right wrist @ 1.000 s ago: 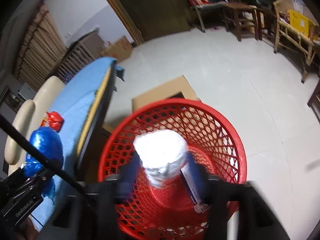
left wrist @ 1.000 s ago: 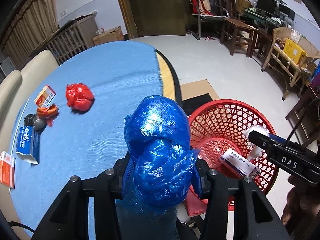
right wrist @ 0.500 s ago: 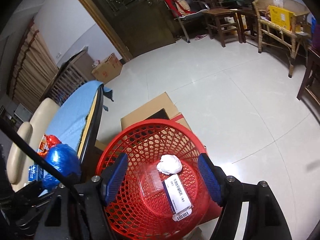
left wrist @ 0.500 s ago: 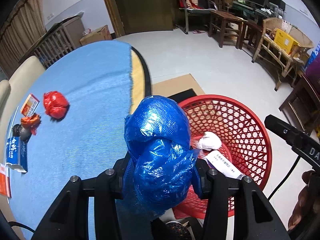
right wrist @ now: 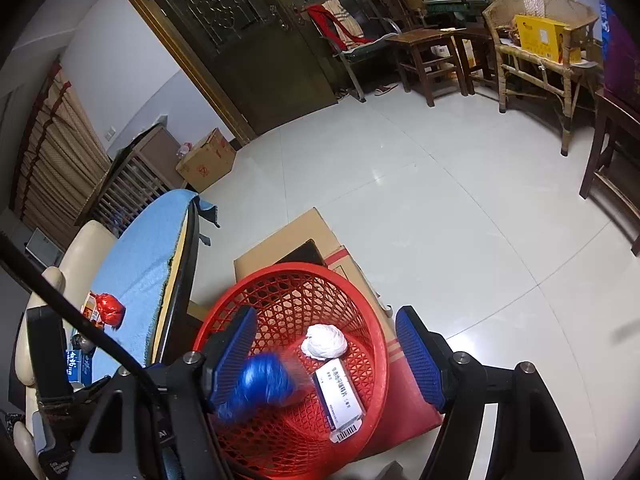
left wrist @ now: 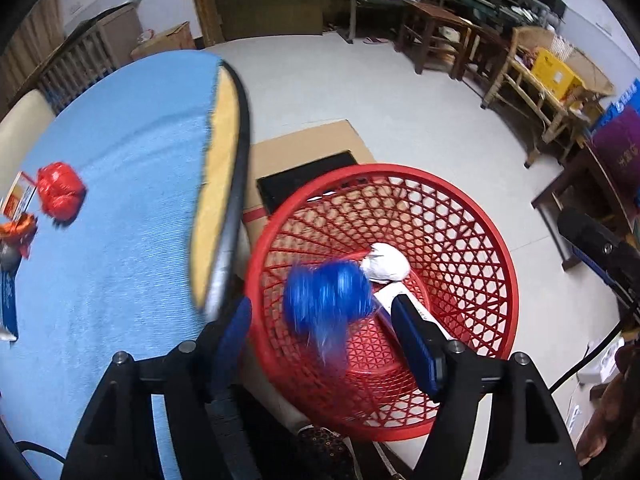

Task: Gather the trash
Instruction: 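Open the left gripper to drop the blue bag into the red basket, then move both open grippers back toward the table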

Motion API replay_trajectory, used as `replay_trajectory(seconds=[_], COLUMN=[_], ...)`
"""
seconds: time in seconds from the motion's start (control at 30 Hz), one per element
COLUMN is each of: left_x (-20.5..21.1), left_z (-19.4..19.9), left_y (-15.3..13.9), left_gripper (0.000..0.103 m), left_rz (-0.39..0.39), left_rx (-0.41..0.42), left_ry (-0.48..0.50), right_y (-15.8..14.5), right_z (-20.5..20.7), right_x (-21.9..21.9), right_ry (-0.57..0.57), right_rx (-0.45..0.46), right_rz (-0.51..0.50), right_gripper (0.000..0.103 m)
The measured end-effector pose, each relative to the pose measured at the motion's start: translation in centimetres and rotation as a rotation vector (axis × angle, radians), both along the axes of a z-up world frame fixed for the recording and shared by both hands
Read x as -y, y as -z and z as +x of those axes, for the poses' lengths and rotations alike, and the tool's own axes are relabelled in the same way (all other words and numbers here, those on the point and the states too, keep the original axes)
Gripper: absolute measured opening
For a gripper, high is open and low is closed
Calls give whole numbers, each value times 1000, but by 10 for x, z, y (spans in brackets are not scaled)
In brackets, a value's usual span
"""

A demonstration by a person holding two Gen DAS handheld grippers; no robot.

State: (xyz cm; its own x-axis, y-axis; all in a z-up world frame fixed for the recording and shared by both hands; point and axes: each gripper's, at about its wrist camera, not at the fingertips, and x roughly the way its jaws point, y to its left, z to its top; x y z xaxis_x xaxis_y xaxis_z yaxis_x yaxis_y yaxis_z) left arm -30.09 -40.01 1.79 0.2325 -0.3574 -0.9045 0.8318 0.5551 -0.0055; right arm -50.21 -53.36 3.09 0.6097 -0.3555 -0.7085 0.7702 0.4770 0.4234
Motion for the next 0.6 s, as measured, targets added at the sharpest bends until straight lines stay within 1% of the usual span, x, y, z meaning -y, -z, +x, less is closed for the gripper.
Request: replay_trajectory(seconds=[0.1, 0.2, 0.47, 0.57, 0.6], left_x=[-21, -50, -136, -169, -181], left_z=[13, 30, 75, 92, 100], left_y=[-8, -13, -15, -16, -17], left_gripper=[73, 73, 73, 73, 73], left_rz=[-29, -53, -90, -98, -91], left_rx=[-1, -1, 1, 22, 44], left_ry=[-47, -115, -307, -370, -393], right_y=[-2, -5, -11, -13, -13], right_z=[8, 22, 77, 97, 104], right_x=[-5, -17, -65, -86, -94], right_ry=[-18, -58, -215, -272, -293], right_rx=[0, -4, -22, -26, -28], right_rz=[-2, -11, -32, -41, -43], right_gripper=[75, 75, 75, 75, 75])
